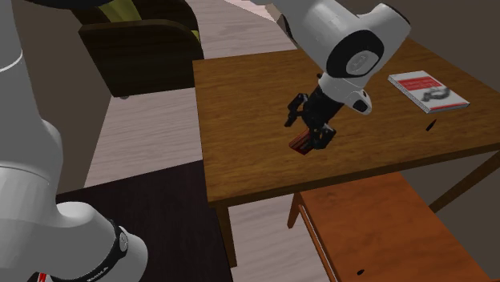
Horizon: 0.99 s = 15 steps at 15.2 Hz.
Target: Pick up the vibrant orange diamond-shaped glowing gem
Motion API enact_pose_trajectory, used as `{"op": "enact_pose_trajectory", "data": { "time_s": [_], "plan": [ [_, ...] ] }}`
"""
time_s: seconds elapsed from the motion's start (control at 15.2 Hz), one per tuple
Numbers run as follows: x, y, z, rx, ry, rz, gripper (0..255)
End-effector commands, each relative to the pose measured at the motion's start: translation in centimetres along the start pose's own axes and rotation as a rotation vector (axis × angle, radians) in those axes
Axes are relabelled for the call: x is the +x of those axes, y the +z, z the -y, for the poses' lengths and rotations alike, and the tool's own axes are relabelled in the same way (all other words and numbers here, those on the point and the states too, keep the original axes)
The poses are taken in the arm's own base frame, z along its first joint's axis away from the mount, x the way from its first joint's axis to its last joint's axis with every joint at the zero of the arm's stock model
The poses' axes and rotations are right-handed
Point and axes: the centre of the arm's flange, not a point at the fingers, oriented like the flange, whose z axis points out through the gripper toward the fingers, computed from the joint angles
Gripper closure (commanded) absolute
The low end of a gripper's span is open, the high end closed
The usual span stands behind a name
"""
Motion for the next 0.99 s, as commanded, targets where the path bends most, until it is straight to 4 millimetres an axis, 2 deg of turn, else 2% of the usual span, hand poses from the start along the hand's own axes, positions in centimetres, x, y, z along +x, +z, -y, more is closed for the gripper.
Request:
{"op": "enact_pose_trajectory", "data": {
  "time_s": [0.0,0.2,0.33,0.4,0.92],
  "plan": [
    [0.6,0.9,-0.2,0.0,0.0,0.0,0],
    [1.3,2.7,-0.4,0.0,0.0,0.0,0],
    [1.3,2.7,-0.4,0.0,0.0,0.0,0],
    [1.2,2.7,-0.4,0.0,0.0,0.0,255],
    [1.2,2.6,-0.4,0.0,0.0,0.0,255]
  ]
}}
